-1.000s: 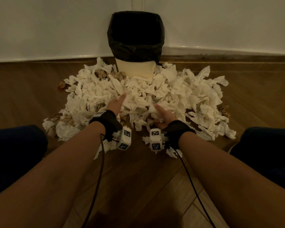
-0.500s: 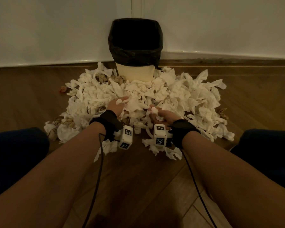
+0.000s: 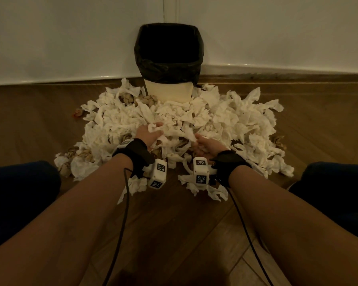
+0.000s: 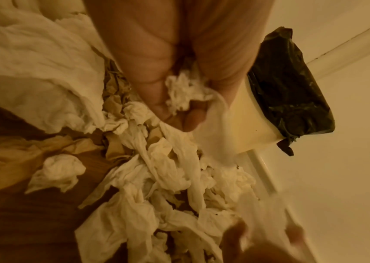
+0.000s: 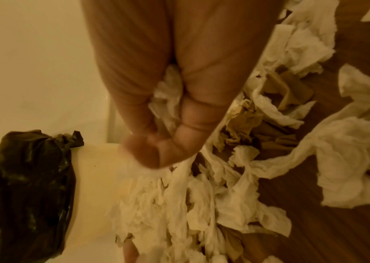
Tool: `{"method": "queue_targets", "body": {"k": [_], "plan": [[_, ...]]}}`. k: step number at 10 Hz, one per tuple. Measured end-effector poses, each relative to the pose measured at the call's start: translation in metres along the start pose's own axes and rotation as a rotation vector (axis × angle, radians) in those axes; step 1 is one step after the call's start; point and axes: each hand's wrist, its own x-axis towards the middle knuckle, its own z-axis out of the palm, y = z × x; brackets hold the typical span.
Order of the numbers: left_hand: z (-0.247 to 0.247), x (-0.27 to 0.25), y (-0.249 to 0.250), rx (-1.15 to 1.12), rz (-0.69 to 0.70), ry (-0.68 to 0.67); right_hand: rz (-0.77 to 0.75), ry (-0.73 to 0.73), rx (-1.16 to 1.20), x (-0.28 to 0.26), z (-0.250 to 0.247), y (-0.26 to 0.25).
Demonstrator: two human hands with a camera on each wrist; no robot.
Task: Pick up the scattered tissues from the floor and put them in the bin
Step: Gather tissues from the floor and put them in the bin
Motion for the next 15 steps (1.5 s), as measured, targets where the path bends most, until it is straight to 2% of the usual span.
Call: {"method": "queue_targets", "body": {"k": [1, 2, 3, 4, 5, 6, 7, 8, 9, 10, 11, 12, 13, 14, 15], "plan": [[0.005, -0.004, 0.003, -0.219, -0.068, -0.039, -0.017, -0.046, 0.095, -0.001, 0.0, 0.003], [0.008, -0.01, 0.007, -0.258, -0.095, -0.064, -0.047, 0.019, 0.059, 0.002, 0.003, 0.005], [0.005, -0.009, 0.007, -0.262, -0.125, -0.028, -0.05, 0.158, -0.054, 0.007, 0.002, 0.004], [0.008, -0.009, 0.008, -0.261, -0.137, 0.044, -0.035, 0.225, -0.365, 0.011, -0.001, 0.005], [0.01, -0.007, 0.013, -0.169, -0.073, 0.135, 0.001, 0.242, -0.537, 0.01, 0.003, 0.004], [0.012, -0.009, 0.023, -0.217, -0.105, 0.12, 0.01, 0.137, -0.553, 0.006, 0.008, 0.002], [0.014, -0.014, 0.03, 0.007, -0.08, 0.107, -0.092, 0.23, -0.784, 0.007, 0.015, -0.004], [0.019, -0.021, 0.034, 0.055, -0.036, 0.019, -0.171, 0.284, -0.761, 0.006, 0.023, -0.011], [0.019, -0.024, 0.038, -0.042, 0.001, -0.009, -0.232, 0.215, -0.495, -0.002, 0.029, -0.013], [0.022, -0.036, 0.052, -0.386, 0.003, -0.034, -0.297, 0.148, -0.374, -0.01, 0.03, -0.021], [0.019, -0.046, 0.069, -0.366, 0.05, 0.002, -0.392, 0.205, -0.503, -0.022, 0.036, -0.034], [0.016, -0.043, 0.083, -0.301, 0.14, 0.071, -0.426, 0.281, -0.536, -0.031, 0.042, -0.049], [0.015, -0.042, 0.094, -0.162, 0.181, 0.208, -0.415, 0.257, -0.449, -0.034, 0.047, -0.06], [0.012, -0.036, 0.099, -0.106, 0.182, 0.292, -0.501, 0.31, -0.632, -0.036, 0.047, -0.065], [0.008, -0.032, 0.096, 0.069, 0.213, 0.411, -0.678, 0.43, -0.971, -0.032, 0.043, -0.067]]}}
